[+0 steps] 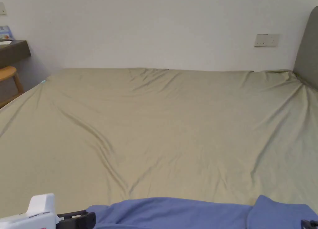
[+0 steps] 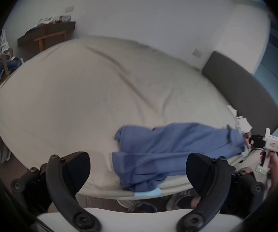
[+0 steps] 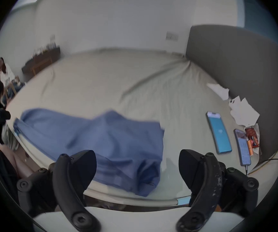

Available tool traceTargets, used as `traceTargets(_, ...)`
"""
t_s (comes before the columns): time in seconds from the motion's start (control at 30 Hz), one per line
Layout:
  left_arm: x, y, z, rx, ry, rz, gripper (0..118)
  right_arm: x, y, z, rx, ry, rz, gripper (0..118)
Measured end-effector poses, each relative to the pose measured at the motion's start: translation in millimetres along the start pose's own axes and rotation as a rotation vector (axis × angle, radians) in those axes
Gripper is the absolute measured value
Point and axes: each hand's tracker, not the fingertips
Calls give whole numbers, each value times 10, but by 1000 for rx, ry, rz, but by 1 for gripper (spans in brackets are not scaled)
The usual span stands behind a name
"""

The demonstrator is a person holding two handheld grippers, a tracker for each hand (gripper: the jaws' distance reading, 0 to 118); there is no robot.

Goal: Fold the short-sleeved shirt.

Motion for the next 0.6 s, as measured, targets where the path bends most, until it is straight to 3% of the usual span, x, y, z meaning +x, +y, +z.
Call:
traceTargets(0.03,-8,37,119,4,-31,-11,114,-78,21,139,50,0,-3,95)
traceTargets(0.07,-18,57,193,1,-63,-11,110,-163,20,269,111,21,-3,77)
traceTargets(0.1,-44,87,322,13,-101,-2,94,-255,12,382,167,50,4,48)
traceTargets(0.13,-91,112,388,20,-142,7,48,-480,44,526,204,69,4,8)
traceTargets(0.17,-135,130,424,18,-160,19,7,-594,30,589,230,66,1,3)
traceTargets(0.2,-181,136,404,12,-143,15,1,-719,7,646,249,53,-17,2)
traceTargets(0.37,-688,211,139,-75,-175,86,0,-1300,-35,752,283,208,34,2)
traceTargets(0.5,-1294,182,-305,-206,-520,246,3,-1531,-50,700,251,277,75,2)
traceTargets(0.53,-1415,151,-444,-243,-537,297,22,-1583,-42,698,246,286,76,2)
traceTargets(0.6,-1580,86,-684,-303,-557,371,76,-1661,-24,696,233,305,76,2)
